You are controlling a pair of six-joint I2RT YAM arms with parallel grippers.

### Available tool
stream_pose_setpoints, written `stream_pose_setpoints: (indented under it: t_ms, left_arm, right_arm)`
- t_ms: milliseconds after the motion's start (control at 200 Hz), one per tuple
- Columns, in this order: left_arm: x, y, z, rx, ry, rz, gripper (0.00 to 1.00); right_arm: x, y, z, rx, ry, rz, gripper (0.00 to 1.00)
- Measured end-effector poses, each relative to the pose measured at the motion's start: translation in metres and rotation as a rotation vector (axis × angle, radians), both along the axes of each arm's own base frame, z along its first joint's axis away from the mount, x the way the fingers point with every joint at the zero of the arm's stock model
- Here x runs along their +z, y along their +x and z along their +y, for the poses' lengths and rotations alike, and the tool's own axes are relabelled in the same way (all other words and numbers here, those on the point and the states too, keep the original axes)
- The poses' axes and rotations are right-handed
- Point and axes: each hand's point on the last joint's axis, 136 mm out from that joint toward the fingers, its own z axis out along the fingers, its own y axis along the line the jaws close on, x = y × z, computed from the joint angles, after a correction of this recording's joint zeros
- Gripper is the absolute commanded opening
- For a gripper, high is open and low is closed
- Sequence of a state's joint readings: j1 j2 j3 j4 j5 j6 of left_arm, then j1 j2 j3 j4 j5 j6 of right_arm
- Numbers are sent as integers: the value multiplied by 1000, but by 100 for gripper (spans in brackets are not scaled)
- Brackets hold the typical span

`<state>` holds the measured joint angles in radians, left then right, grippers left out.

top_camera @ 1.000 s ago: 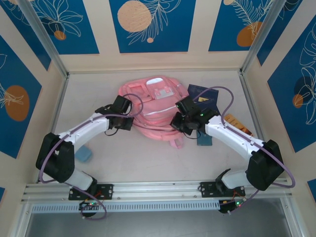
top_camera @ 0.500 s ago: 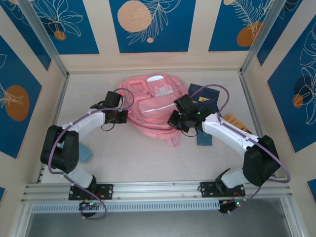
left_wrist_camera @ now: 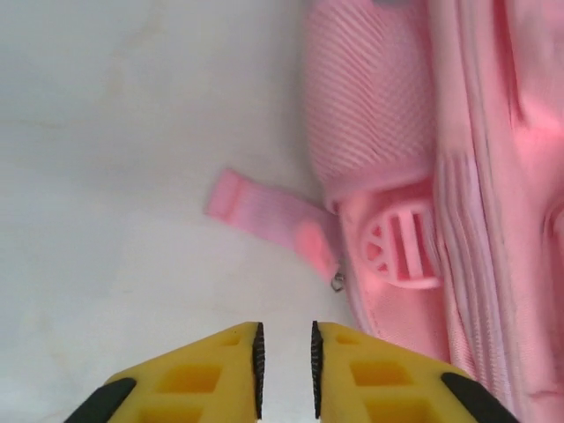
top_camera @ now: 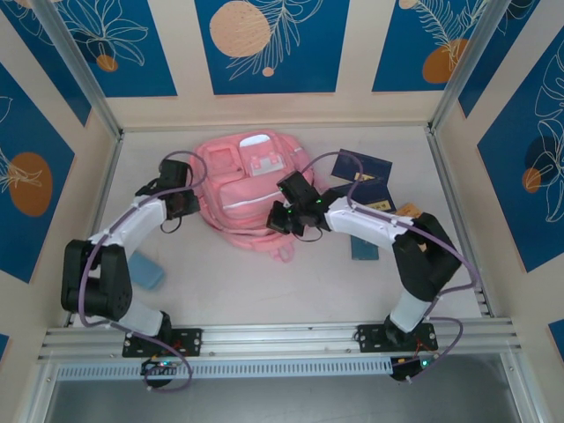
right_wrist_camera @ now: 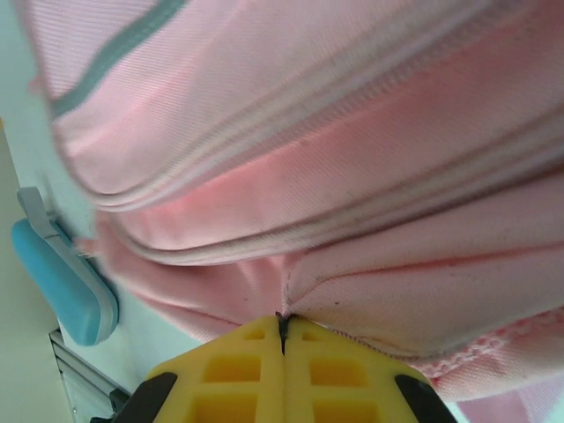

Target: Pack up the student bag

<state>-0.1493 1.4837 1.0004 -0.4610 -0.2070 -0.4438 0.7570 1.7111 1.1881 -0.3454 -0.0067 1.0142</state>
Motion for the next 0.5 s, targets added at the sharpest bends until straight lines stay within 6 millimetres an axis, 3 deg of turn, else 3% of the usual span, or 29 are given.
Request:
stream_pose_setpoints:
  t_ms: [150,240,355,495]
  left_arm:
    - [4,-12,25,103,38,-12,43]
    - [1,-20,28,123,44,6,50]
    - [9,-28,28,122,34,3,57]
    - [37,-36,20,98,-25,-62,65]
  right_arm:
    - [-5,-4,29,65,-6,-1,0]
    - [-1,-8,39,93,-3,-19,21]
    - [12,-10,36,106,-15,-63,53]
    - [48,3,6,51,-54,-193,67]
